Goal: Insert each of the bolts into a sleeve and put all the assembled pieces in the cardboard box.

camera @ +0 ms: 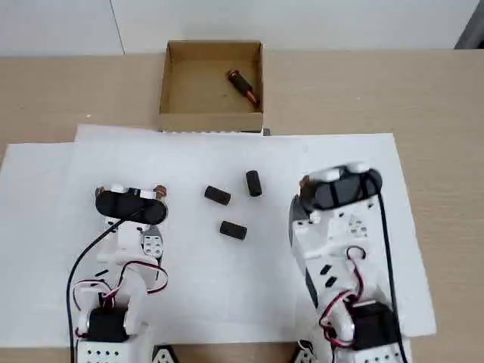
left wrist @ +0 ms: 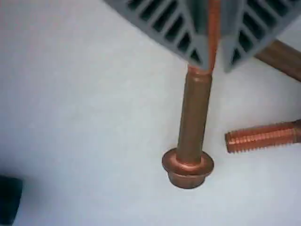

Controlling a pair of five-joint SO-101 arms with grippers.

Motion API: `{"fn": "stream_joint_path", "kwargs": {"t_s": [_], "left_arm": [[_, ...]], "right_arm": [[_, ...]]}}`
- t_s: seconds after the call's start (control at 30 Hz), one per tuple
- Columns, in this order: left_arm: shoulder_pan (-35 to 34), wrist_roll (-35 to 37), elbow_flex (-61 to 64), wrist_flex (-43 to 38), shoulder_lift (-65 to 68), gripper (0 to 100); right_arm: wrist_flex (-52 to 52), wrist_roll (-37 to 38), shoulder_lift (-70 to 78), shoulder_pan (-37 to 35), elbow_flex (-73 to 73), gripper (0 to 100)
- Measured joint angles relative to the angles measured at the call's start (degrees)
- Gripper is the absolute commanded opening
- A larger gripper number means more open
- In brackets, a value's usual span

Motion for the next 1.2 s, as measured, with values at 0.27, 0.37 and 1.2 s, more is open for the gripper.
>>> {"fn": "stream_joint_path", "kwargs": {"t_s": [0.27,0.37,1.2], "left_arm": [[0.00,-0.18,0.00,0.00,0.00,1],[0.00,-0.18,0.00,0.00,0.00,1],[0.00,-0.26,0.00,0.00,0.00,1]], "right_arm": [[-5.36,-2.02,19.16,0.18,-11.96,0.3],[-8.18,-2.02,25.05,0.18,-15.47,0.3],[-14.15,4.84,68.92,0.09,-51.34,0.4]]}}
